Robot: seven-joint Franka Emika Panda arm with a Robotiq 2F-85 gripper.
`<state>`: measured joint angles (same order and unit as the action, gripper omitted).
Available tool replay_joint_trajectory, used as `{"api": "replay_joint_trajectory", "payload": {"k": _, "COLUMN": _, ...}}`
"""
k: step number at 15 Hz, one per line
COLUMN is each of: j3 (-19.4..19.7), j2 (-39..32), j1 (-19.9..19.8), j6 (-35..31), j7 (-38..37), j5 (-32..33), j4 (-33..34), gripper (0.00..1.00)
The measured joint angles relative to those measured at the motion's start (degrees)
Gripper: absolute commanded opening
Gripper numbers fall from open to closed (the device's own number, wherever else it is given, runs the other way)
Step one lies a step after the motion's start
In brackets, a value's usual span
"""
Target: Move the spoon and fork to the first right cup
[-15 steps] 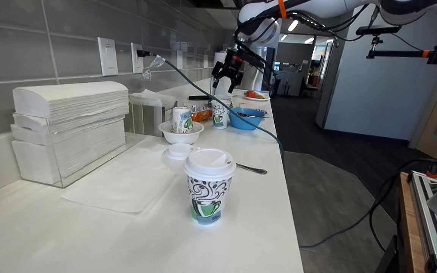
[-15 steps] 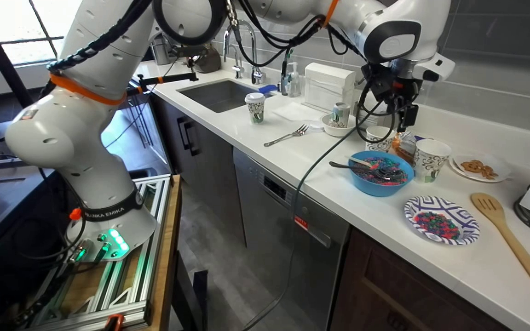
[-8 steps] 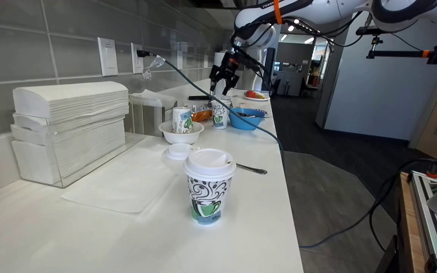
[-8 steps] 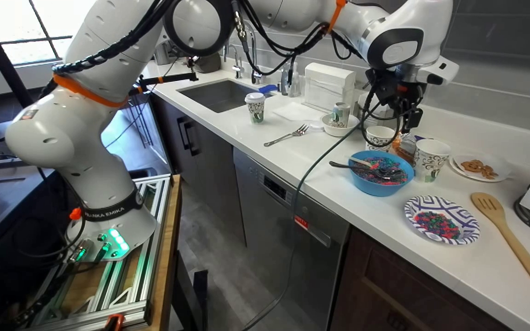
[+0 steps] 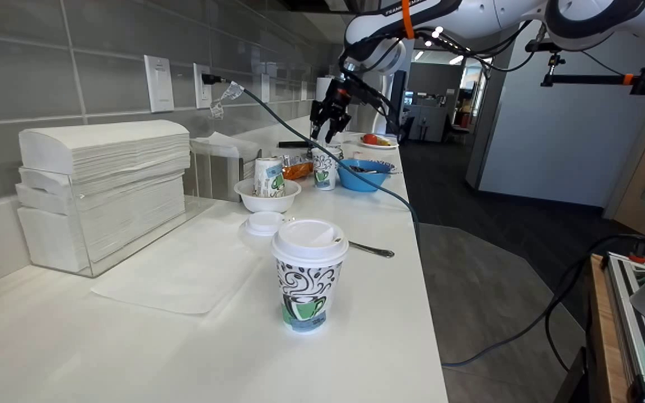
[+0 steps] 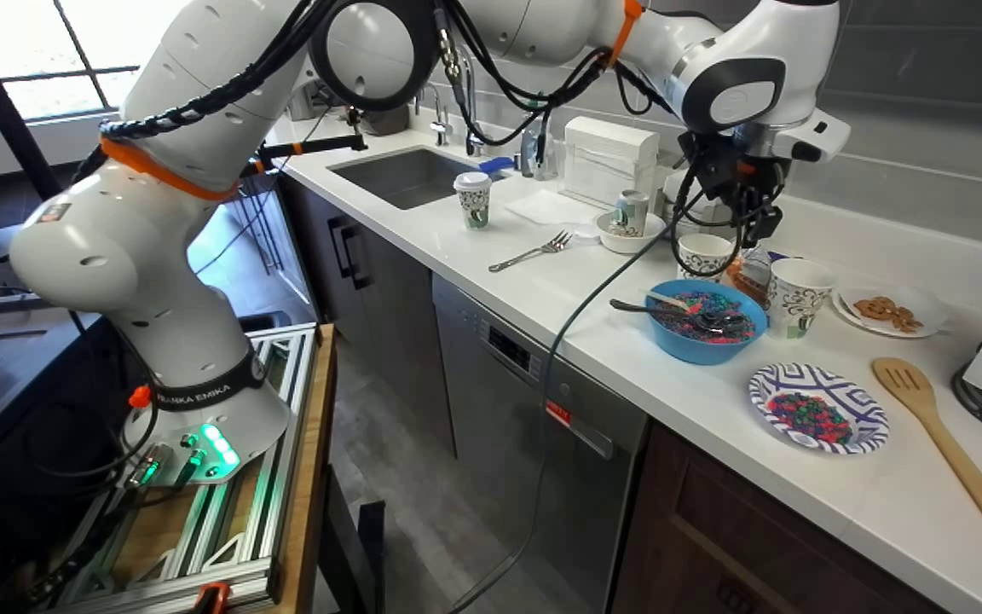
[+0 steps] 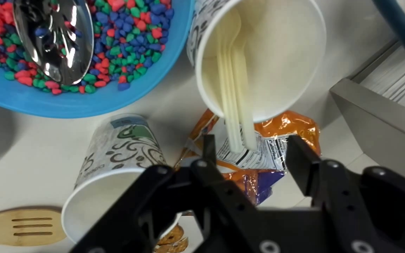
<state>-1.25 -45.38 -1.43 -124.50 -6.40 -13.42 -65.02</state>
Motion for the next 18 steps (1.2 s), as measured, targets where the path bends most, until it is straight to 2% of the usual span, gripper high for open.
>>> {"api": "replay_joint_trajectory", "payload": {"k": 2, "j3": 0.0, "j2": -0.22, "j1": 0.0, "j6": 0.05, "j7": 0.0, "j5": 0.06, "j4": 0.18, "gripper": 0.39}}
{"api": "replay_joint_trajectory", "payload": {"k": 3, "j3": 0.0, "j2": -0.28, "j1": 0.0, "j6": 0.08, "j7": 0.0, "j5": 0.08, "j4": 0.2, "gripper": 0.34}}
{"api": "replay_joint_trajectory", "payload": {"k": 4, "j3": 0.0, "j2": -0.33, "j1": 0.01, "j6": 0.13, "j7": 0.0, "j5": 0.1, "j4": 0.2, "gripper": 0.34}}
{"api": "replay_joint_trajectory", "payload": {"k": 6, "j3": 0.0, "j2": -0.38, "j1": 0.01, "j6": 0.31, "j7": 0.0, "j5": 0.12, "j4": 0.2, "gripper": 0.19}}
{"api": "replay_joint_trajectory", "payload": {"k": 7, "j3": 0.0, "j2": -0.38, "j1": 0.02, "j6": 0.41, "j7": 0.0, "j5": 0.15, "j4": 0.21, "gripper": 0.17}}
{"api": "replay_joint_trajectory", "payload": {"k": 9, "j3": 0.0, "j2": -0.38, "j1": 0.03, "j6": 0.55, "j7": 0.01, "j5": 0.19, "j4": 0.24, "gripper": 0.0}}
{"api": "replay_joint_trajectory", "payload": {"k": 11, "j3": -0.01, "j2": -0.38, "j1": 0.03, "j6": 0.58, "j7": 0.01, "j5": 0.26, "j4": 0.33, "gripper": 0.04}}
{"api": "replay_joint_trajectory", "payload": {"k": 18, "j3": -0.13, "j2": -0.21, "j1": 0.09, "j6": 0.6, "j7": 0.3, "j5": 0.63, "j4": 0.59, "gripper": 0.04}}
